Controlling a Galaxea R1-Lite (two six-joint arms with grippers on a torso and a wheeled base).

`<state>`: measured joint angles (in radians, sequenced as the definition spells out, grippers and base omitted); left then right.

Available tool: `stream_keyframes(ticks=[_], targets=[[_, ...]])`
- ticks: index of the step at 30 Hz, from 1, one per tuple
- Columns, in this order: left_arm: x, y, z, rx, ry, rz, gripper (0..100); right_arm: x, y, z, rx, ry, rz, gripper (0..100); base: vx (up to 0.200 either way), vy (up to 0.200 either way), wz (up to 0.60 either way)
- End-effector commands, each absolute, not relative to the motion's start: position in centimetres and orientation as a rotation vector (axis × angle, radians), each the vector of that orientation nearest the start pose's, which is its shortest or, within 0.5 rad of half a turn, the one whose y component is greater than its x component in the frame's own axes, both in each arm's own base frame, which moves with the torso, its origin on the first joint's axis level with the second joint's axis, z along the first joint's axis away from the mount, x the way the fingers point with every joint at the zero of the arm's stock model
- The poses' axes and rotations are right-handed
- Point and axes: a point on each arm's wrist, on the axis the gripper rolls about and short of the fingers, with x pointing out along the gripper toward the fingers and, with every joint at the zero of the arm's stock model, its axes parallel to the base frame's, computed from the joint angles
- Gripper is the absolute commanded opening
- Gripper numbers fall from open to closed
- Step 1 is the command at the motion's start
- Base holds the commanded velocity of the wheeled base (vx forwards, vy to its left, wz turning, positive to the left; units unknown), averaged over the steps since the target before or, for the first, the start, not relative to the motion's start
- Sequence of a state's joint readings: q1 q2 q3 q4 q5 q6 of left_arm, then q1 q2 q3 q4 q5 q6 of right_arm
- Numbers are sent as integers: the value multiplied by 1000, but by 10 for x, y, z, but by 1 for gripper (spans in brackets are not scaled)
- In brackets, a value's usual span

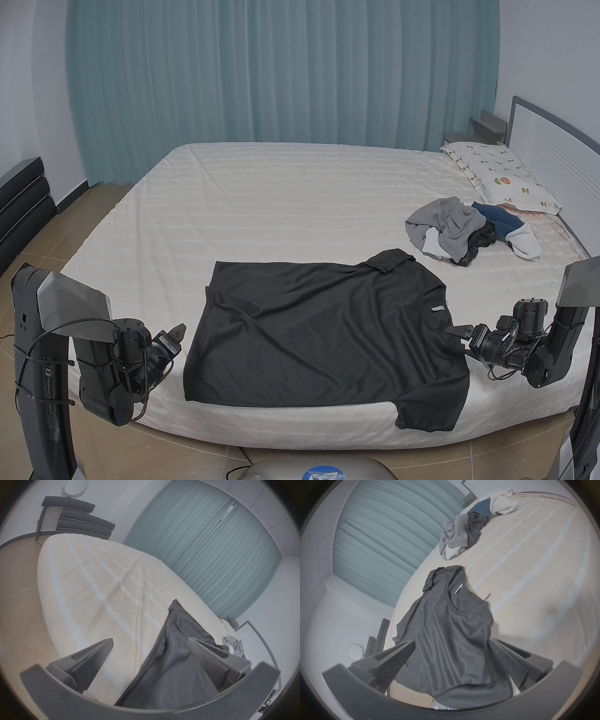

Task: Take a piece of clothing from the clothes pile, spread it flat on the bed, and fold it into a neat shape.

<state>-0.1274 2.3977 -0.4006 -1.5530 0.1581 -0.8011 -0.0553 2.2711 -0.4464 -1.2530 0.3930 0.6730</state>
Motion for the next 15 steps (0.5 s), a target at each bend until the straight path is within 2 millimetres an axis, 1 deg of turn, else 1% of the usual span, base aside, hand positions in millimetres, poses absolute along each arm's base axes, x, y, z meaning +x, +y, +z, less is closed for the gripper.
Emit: stream_keyframes(ticks=[1,4,15], targets=[[311,-36,-31,-728,393,200,100,307,-8,-13,777,654,128,100,200,0,0],[311,-36,-31,-728,392,201,100,307,-8,-14,777,657,127,100,200,0,0],[311,-37,-31,-727,390,201,100,307,-8,-14,777,657,127,100,0,0,0]])
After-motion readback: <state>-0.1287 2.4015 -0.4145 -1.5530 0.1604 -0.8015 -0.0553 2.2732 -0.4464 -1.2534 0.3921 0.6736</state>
